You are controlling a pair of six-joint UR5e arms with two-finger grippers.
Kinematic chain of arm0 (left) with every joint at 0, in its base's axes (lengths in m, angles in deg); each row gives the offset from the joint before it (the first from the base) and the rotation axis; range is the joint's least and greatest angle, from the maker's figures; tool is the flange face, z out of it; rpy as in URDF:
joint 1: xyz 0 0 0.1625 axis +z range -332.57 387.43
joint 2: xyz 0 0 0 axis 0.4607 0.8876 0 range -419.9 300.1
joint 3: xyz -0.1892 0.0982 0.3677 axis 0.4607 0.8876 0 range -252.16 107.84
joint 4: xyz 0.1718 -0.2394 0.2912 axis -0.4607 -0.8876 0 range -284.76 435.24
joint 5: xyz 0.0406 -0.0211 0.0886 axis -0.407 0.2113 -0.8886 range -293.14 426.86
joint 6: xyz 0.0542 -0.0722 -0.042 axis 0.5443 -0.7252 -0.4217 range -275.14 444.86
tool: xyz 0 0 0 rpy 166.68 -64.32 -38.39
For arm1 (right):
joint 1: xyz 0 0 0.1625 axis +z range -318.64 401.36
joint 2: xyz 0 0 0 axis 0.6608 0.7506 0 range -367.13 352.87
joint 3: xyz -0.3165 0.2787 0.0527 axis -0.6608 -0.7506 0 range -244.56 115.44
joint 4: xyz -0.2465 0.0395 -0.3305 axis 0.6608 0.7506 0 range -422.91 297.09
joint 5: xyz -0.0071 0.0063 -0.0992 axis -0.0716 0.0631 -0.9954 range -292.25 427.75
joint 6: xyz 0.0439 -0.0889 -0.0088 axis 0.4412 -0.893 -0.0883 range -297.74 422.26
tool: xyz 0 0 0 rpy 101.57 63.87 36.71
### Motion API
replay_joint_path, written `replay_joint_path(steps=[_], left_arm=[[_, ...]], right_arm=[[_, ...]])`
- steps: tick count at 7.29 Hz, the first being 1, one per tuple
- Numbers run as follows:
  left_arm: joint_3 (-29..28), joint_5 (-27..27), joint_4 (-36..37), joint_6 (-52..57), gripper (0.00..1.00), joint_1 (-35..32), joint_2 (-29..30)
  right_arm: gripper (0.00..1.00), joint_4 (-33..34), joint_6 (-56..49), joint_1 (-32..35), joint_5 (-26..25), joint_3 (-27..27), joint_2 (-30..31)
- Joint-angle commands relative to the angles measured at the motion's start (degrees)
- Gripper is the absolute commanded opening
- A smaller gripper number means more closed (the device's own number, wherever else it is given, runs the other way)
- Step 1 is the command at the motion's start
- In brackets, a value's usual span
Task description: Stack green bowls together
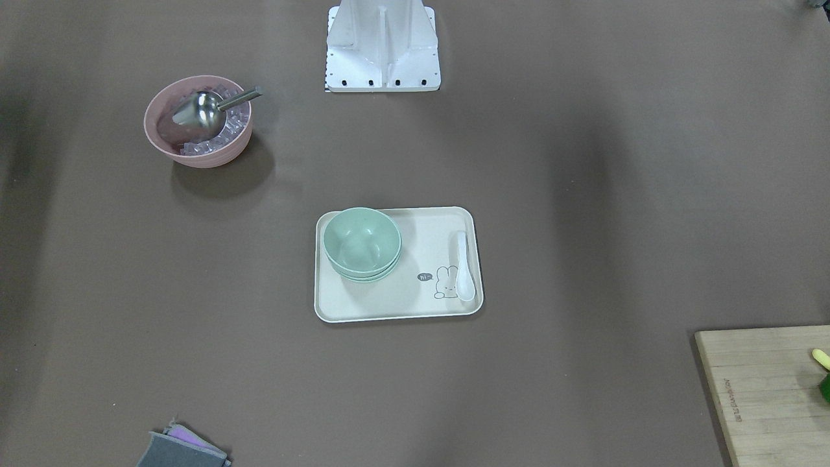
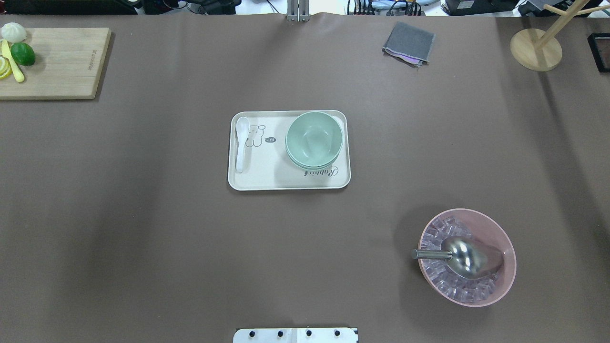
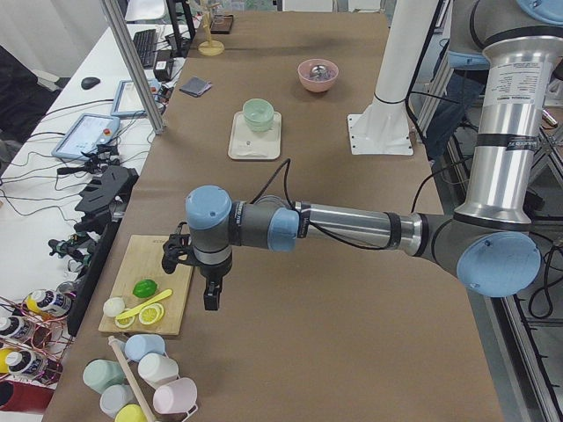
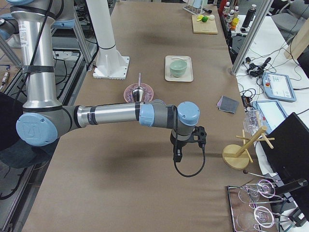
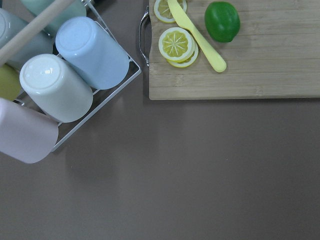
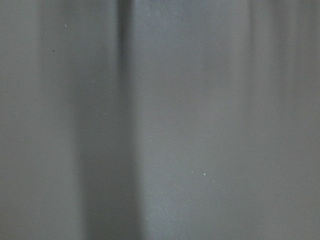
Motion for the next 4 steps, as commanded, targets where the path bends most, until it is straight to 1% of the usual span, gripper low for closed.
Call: replay_joint_path(steps=[1, 4], left_arm=[[0.1, 0.0, 0.1, 0.0, 0.99, 0.1, -1.1], [-0.3, 0.1, 0.3, -0.5, 0.99, 0.2, -1.0]], right_arm=[[1.00, 0.1, 0.0, -0.2, 0.0, -1.0, -0.5], [1.00, -0.1, 0.1, -0.3, 0.1, -2.3, -0.9]])
